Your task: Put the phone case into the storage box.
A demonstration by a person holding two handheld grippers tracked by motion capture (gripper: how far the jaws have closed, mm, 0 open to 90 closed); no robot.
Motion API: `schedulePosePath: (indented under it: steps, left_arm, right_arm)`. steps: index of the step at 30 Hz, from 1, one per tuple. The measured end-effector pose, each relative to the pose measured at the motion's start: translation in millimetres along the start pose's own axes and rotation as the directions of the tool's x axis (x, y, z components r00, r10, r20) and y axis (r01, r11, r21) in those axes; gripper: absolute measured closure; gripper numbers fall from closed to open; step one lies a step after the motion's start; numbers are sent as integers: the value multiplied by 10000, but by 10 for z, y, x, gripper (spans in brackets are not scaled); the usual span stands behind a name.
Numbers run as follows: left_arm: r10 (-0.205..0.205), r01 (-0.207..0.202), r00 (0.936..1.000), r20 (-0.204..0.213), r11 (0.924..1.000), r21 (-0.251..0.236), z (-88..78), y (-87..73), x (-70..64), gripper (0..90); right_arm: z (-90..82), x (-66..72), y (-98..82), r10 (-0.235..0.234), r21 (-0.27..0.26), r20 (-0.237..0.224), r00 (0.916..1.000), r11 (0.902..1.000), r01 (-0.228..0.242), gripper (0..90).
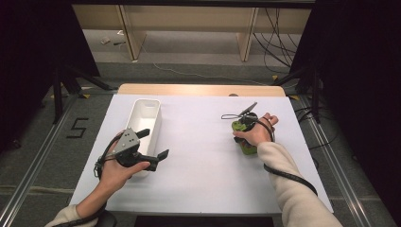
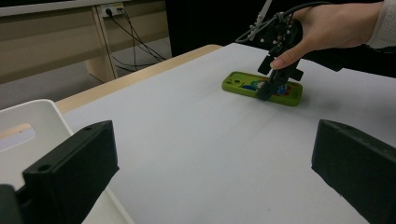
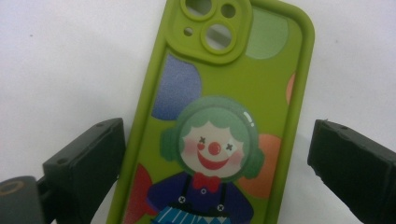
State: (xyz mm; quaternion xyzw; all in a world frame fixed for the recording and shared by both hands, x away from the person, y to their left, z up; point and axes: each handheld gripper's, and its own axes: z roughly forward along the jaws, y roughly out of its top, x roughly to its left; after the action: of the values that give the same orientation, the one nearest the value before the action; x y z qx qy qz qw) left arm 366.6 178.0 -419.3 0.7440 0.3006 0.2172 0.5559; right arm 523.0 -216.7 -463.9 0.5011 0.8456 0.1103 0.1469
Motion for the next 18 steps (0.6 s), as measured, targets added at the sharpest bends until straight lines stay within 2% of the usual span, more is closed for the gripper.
schedulePosePath:
  steps: [18]
  left_arm:
    - [25,-25,10000,5,10000,0,0,1,-3,0]
  right_arm:
    - [5,9,42,317,434,0,9995,9986,-317,98]
